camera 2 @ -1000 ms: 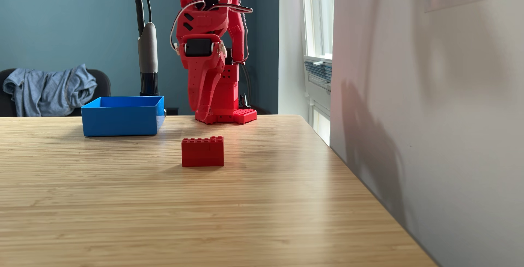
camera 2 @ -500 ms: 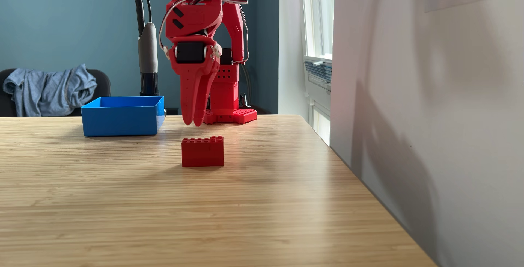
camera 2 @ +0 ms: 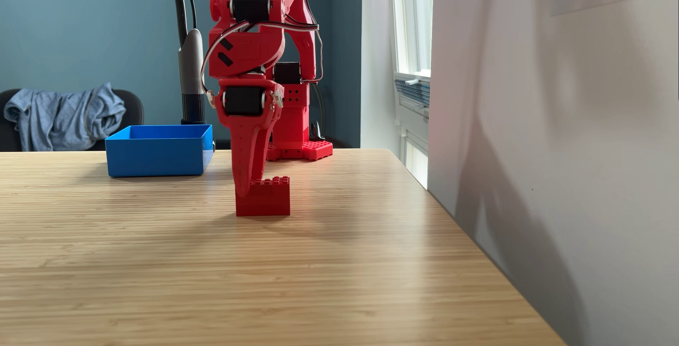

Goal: Put the red lego brick in blue bin

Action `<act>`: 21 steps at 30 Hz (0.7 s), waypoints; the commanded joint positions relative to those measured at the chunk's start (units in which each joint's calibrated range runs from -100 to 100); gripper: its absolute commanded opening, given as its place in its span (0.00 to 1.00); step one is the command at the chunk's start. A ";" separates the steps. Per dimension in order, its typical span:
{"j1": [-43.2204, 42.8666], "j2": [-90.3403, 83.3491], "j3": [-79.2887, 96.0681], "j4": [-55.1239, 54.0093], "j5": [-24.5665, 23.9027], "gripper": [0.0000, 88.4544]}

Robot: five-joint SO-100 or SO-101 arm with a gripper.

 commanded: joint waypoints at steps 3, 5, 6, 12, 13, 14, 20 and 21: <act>-1.01 0.66 -4.28 0.10 -0.15 0.21; -1.59 1.57 -4.55 0.10 -0.24 0.20; -1.81 2.07 -4.73 0.10 -0.29 0.20; -2.53 4.14 -6.28 0.10 -0.44 0.16; -2.53 4.30 -6.46 0.10 -0.54 0.13; -2.46 4.30 -6.55 0.10 -0.59 0.09; -2.24 4.30 -6.64 0.10 -0.93 0.00; -2.10 4.30 -6.73 0.10 -1.03 0.00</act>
